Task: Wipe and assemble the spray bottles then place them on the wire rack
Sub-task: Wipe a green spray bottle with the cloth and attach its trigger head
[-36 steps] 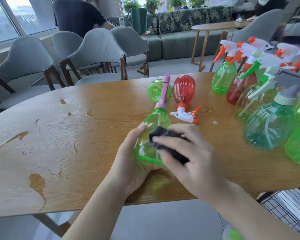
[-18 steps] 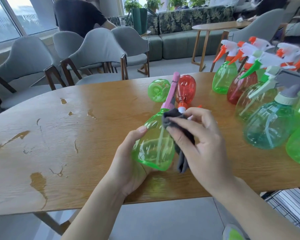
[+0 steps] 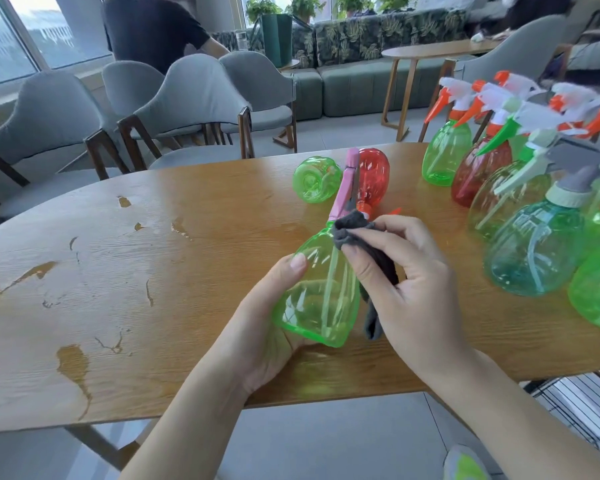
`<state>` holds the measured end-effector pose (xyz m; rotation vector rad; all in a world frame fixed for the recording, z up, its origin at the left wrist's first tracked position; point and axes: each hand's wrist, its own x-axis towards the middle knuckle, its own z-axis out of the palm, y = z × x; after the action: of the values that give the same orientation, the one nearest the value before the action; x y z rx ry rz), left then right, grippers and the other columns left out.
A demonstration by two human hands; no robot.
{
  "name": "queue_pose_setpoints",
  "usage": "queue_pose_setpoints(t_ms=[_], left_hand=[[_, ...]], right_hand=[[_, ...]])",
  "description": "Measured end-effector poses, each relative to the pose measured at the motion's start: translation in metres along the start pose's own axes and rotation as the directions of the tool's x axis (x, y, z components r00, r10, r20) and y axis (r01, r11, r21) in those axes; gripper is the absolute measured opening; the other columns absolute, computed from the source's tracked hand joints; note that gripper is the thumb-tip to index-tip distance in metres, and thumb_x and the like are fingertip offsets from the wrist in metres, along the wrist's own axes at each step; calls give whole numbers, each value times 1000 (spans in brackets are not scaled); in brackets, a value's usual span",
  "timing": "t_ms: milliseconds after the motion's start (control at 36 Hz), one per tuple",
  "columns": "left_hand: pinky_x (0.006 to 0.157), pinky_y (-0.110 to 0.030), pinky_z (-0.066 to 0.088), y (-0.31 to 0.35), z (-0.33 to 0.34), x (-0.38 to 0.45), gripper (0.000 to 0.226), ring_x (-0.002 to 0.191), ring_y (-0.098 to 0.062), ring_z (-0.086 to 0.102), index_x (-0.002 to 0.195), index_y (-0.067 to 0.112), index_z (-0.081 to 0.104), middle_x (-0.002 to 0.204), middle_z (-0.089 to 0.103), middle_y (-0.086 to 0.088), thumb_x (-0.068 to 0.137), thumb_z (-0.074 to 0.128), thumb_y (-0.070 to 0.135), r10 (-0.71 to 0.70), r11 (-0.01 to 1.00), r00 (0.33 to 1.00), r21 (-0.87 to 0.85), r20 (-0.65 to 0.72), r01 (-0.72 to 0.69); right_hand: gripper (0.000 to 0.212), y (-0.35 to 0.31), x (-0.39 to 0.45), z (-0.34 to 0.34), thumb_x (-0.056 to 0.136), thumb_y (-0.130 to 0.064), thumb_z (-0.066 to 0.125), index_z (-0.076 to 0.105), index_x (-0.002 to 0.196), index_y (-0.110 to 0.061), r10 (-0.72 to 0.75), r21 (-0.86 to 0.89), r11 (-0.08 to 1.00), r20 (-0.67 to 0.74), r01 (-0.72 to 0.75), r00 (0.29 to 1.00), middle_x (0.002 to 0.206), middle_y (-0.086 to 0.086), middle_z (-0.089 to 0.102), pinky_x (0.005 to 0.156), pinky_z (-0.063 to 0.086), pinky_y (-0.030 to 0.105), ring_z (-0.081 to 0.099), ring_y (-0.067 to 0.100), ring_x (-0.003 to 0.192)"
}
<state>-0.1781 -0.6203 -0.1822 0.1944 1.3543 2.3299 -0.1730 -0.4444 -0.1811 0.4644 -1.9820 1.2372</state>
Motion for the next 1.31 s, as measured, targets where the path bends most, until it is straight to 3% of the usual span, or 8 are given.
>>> queue_pose_setpoints(t_ms=[111,278,528,722,944,1083,1194,1306], left_hand=[[85,-45,57,-2,2,0,53,104,-32,69,134,10,66,122,68,-21,93,66,43,11,1000,1000,-14,7,-11],[85,-37,60,-1,4,0,52,99,-29,71,107,9,79,107,72,-17,102,45,47,22,991,1000,-128,-10,-23],[87,-36,56,-1,5,0,53,95,-28,68,112,6,73,101,67,-16,101,49,52,-7,982,1000,-186,-30,1],[88,-42,53,1,2,1,48,103,-31,66,125,7,69,117,67,-19,99,50,42,47,990,999,-138,18,-44],[78,-43,59,-3,4,0,46,93,-30,69,126,10,68,109,69,-16,95,53,40,8,993,996,-117,93,2],[90,-47,53,-5,4,0,70,107,-33,65,145,7,55,126,63,-20,91,69,49,9,997,996,-79,93,-2],[98,-54,46,-5,-2,2,87,119,-41,55,152,10,45,137,54,-24,82,83,42,29,998,998,-64,51,-26],[97,-53,48,-5,-2,3,75,118,-41,59,147,13,53,137,58,-26,84,82,42,27,999,998,-19,53,-26]], right_hand=[[21,-3,-1,0,97,-18,67,76,114,-8,-15,3,1000,19,15,1000,109,9,62,91,44,14,60,7,104],[17,-9,-17,7,99,-18,71,80,110,-8,-285,-45,955,147,294,947,105,12,62,86,48,24,61,25,89],[17,-2,-23,6,100,-19,71,80,114,-14,-502,-130,825,278,550,819,115,3,58,82,50,43,55,25,99],[19,1,-6,1,99,-21,71,79,112,-10,-365,-123,917,130,380,922,108,12,66,93,48,28,60,24,95],[25,6,8,-3,99,-22,65,75,118,-8,24,7,1000,14,-24,1000,112,2,64,94,46,16,61,7,111],[21,-1,-1,2,98,-13,66,76,115,-5,-70,13,997,11,70,997,111,10,64,93,44,17,62,11,106],[19,2,-3,3,99,-14,67,76,114,-5,-138,7,990,31,138,990,110,11,64,95,51,34,63,12,101],[23,4,1,-1,99,-16,65,76,116,-6,-18,-6,1000,28,18,999,111,6,63,92,45,16,62,11,108]])
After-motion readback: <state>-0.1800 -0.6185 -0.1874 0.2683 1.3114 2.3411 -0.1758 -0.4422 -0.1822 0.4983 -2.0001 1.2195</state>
